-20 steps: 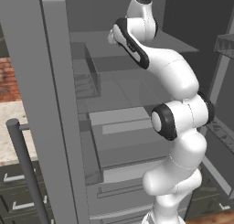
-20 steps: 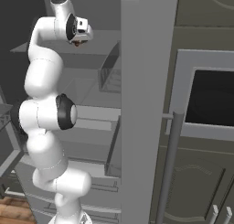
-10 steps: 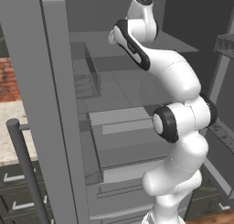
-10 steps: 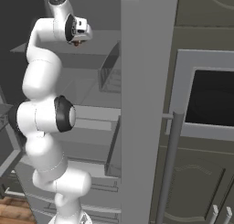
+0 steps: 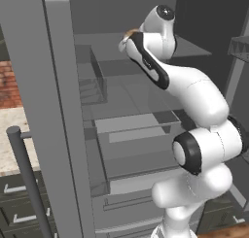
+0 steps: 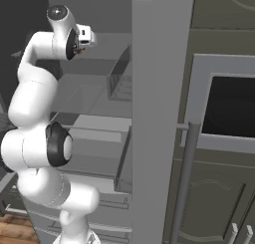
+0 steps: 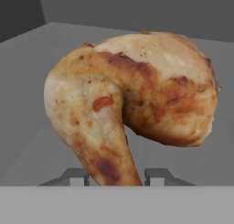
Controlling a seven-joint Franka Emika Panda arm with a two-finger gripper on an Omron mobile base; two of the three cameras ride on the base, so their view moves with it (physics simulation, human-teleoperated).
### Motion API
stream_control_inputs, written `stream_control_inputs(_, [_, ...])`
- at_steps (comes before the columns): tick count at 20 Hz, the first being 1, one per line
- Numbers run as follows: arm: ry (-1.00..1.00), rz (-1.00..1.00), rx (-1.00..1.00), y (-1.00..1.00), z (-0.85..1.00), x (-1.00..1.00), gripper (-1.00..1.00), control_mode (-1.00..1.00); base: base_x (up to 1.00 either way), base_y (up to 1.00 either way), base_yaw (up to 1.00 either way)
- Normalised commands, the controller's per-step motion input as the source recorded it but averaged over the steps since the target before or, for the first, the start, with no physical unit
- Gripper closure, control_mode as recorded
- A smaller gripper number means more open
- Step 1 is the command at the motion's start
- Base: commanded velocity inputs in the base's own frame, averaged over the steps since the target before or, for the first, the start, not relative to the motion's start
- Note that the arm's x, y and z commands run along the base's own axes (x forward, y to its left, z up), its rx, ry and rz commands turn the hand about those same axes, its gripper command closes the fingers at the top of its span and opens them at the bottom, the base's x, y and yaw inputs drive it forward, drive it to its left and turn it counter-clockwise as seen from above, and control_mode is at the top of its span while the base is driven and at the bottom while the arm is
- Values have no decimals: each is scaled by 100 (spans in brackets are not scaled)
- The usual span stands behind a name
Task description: Gather the avocado and squash from the fridge and place them on a tray on the dining counter. Then gather the chicken drumsticks from the fridge and place them on the other tray.
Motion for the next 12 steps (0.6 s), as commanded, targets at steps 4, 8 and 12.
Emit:
stream_control_inputs(4, [-4,6,2,0,18,-77,100,-100,0,0,0])
stream_control_inputs(8, [-4,4,0,0,25,-83,100,-100,0,0,0])
stream_control_inputs(12, [-1,3,0,-7,18,-87,100,-100,0,0,0])
